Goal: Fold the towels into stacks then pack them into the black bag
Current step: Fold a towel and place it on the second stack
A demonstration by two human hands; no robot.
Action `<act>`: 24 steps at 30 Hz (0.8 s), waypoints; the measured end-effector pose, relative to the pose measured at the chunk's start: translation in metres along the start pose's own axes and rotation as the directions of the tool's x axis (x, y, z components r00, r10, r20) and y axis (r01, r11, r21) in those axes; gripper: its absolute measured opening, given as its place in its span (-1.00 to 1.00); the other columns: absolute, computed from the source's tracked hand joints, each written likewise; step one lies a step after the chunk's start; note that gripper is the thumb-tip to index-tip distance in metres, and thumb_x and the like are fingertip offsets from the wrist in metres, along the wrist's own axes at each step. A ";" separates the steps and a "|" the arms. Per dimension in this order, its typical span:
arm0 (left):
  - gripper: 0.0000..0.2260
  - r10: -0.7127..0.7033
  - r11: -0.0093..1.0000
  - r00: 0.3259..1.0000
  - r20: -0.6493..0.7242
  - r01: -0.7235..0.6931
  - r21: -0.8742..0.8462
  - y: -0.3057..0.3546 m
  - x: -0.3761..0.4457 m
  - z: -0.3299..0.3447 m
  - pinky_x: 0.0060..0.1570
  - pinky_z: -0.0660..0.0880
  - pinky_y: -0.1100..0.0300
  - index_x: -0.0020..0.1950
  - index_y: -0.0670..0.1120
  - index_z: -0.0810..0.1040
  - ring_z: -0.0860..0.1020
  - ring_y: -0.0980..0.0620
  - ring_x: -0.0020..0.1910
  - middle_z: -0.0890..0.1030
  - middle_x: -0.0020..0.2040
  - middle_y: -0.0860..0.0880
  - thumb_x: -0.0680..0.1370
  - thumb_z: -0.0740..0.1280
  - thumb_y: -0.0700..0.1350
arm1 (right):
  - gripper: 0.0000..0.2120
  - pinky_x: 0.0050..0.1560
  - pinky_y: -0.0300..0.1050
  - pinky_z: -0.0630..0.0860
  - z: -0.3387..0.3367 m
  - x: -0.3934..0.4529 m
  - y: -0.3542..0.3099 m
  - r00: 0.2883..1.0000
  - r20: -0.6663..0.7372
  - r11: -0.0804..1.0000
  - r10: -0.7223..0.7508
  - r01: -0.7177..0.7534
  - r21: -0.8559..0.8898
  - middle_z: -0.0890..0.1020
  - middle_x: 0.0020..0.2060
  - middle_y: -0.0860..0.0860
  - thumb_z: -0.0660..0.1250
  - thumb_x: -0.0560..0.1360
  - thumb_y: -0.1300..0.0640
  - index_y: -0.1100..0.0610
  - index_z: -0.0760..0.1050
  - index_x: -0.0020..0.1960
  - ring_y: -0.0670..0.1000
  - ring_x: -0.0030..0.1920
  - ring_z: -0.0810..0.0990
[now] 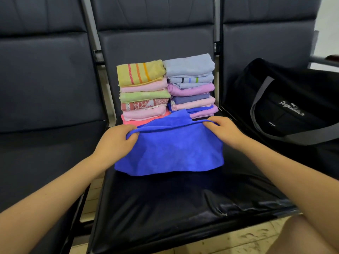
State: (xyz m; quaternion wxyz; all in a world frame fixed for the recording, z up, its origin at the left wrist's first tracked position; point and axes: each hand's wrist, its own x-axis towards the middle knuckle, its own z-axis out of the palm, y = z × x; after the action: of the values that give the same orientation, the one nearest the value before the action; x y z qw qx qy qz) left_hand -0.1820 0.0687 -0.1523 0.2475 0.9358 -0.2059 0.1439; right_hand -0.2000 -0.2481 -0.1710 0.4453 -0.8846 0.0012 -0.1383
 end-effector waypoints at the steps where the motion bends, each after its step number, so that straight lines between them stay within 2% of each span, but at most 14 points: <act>1: -0.77 -0.040 0.998 0.999 -0.033 0.038 -0.053 0.000 0.004 0.002 -0.24 0.44 0.05 -0.14 -0.19 0.57 0.52 -0.09 -0.24 0.57 -0.27 -0.11 0.59 0.20 -0.11 | -0.80 -0.25 -0.24 0.37 0.002 0.004 0.000 1.000 -0.017 0.999 0.016 -0.016 0.041 0.53 -0.25 0.07 0.27 0.57 0.18 0.32 0.56 -0.08 -0.05 -0.24 0.43; 2: -0.75 -0.086 0.992 0.994 -0.064 0.080 -0.098 -0.001 0.008 0.004 -0.25 0.42 0.10 -0.14 -0.23 0.57 0.52 -0.11 -0.22 0.57 -0.25 -0.15 0.59 0.20 -0.11 | -0.83 -0.22 -0.29 0.38 0.005 0.008 0.000 0.999 -0.018 0.996 0.031 -0.030 0.086 0.55 -0.23 0.04 0.28 0.57 0.19 0.28 0.56 -0.06 -0.06 -0.22 0.45; 4: -0.72 -0.140 0.979 0.985 -0.096 0.124 -0.161 -0.002 0.018 0.008 -0.29 0.34 0.15 -0.21 -0.29 0.52 0.49 -0.16 -0.22 0.54 -0.23 -0.23 0.60 0.20 -0.14 | -0.92 -0.07 -0.25 0.42 0.012 0.015 -0.002 0.998 0.026 0.983 0.053 -0.057 0.177 0.58 -0.16 -0.03 0.29 0.56 0.21 0.18 0.54 -0.08 -0.09 -0.13 0.50; 6: -0.75 -0.182 0.961 0.981 -0.062 0.164 -0.224 -0.002 0.027 0.013 -0.28 0.31 0.16 -0.20 -0.25 0.51 0.47 -0.11 -0.25 0.54 -0.23 -0.20 0.60 0.19 -0.15 | -0.91 0.02 -0.25 0.44 0.020 0.020 -0.005 0.996 0.073 0.965 0.059 -0.075 0.252 0.60 -0.07 -0.05 0.30 0.55 0.23 0.13 0.49 -0.14 -0.14 -0.05 0.55; 8: -0.82 -0.243 0.928 0.970 -0.002 0.232 -0.290 -0.002 0.035 0.020 -0.22 0.37 0.17 -0.07 -0.15 0.56 0.49 -0.01 -0.17 0.57 -0.15 -0.06 0.61 0.19 -0.14 | -0.90 -0.09 -0.30 0.45 0.025 0.022 -0.009 0.993 0.099 0.953 0.066 -0.092 0.290 0.61 -0.15 -0.05 0.31 0.54 0.22 0.13 0.46 -0.15 -0.20 -0.14 0.55; 10: -0.83 -0.267 0.919 0.962 0.061 0.273 -0.286 -0.006 0.039 0.028 -0.14 0.43 0.14 0.01 -0.15 0.54 0.53 -0.05 -0.08 0.59 -0.07 -0.07 0.61 0.19 -0.12 | -0.85 -0.26 -0.33 0.38 0.029 0.023 -0.010 0.991 0.121 0.959 0.065 -0.095 0.265 0.56 -0.30 -0.05 0.32 0.54 0.22 0.10 0.43 -0.20 -0.19 -0.30 0.48; 12: -0.83 -0.257 0.917 0.960 0.108 0.278 -0.285 -0.010 0.041 0.031 -0.05 0.48 0.07 0.03 -0.13 0.53 0.54 -0.06 -0.04 0.60 -0.05 -0.07 0.61 0.18 -0.09 | -0.80 -0.34 -0.36 0.34 0.030 0.022 -0.009 0.992 0.120 0.970 0.046 -0.073 0.231 0.50 -0.38 -0.07 0.33 0.52 0.24 0.08 0.39 -0.23 -0.21 -0.40 0.42; 14: -0.85 -0.222 0.926 0.969 0.110 0.245 -0.288 -0.014 0.041 0.030 -0.08 0.47 0.11 0.00 -0.11 0.52 0.54 -0.03 -0.06 0.60 -0.07 -0.04 0.61 0.20 -0.09 | -0.80 -0.30 -0.33 0.35 0.029 0.022 -0.007 0.997 0.075 0.981 0.011 -0.025 0.190 0.47 -0.38 -0.06 0.34 0.50 0.27 0.10 0.39 -0.23 -0.20 -0.41 0.39; 17: -0.90 -0.138 0.966 0.989 0.048 0.145 -0.212 -0.018 0.039 0.028 -0.21 0.39 0.29 -0.05 -0.08 0.52 0.52 0.07 -0.12 0.58 -0.13 0.03 0.59 0.24 -0.11 | -0.83 -0.24 -0.25 0.36 0.027 0.020 -0.005 0.999 -0.017 0.995 -0.047 0.048 0.091 0.50 -0.31 0.03 0.35 0.49 0.25 0.08 0.40 -0.20 -0.10 -0.33 0.40; 20: -0.91 -0.051 0.987 0.998 -0.021 0.048 -0.151 -0.020 0.034 0.025 -0.18 0.39 0.23 0.04 -0.06 0.51 0.51 0.07 -0.09 0.56 -0.08 0.05 0.60 0.22 -0.12 | -0.88 -0.17 -0.18 0.41 0.023 0.014 -0.004 0.995 -0.019 0.994 -0.097 0.098 0.056 0.53 -0.27 0.08 0.33 0.51 0.24 0.04 0.43 -0.10 -0.05 -0.26 0.45; 22: -0.87 -0.005 0.983 0.997 -0.078 -0.010 -0.186 -0.020 0.030 0.020 -0.11 0.38 0.22 0.09 -0.04 0.49 0.50 0.10 -0.06 0.54 -0.03 0.06 0.62 0.18 -0.15 | -0.87 -0.15 -0.21 0.42 0.020 0.008 -0.005 0.990 -0.009 0.990 -0.139 0.139 0.029 0.50 -0.29 0.01 0.31 0.52 0.24 0.03 0.46 -0.02 -0.04 -0.25 0.47; 24: -0.86 0.034 0.971 0.988 -0.153 -0.069 -0.227 -0.016 0.022 0.013 -0.09 0.40 0.23 0.07 -0.02 0.48 0.50 0.12 -0.07 0.55 -0.05 0.06 0.63 0.14 -0.16 | -0.87 -0.11 -0.22 0.45 0.017 0.003 -0.008 0.984 -0.005 0.984 -0.179 0.179 -0.012 0.56 -0.25 0.01 0.30 0.52 0.24 0.05 0.51 0.02 -0.04 -0.20 0.51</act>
State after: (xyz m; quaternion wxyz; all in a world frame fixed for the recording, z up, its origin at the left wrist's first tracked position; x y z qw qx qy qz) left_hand -0.1532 0.0674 -0.1615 0.3656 0.8816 -0.2266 0.1944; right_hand -0.1942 -0.2302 -0.1732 0.4258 -0.8834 -0.0759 -0.1804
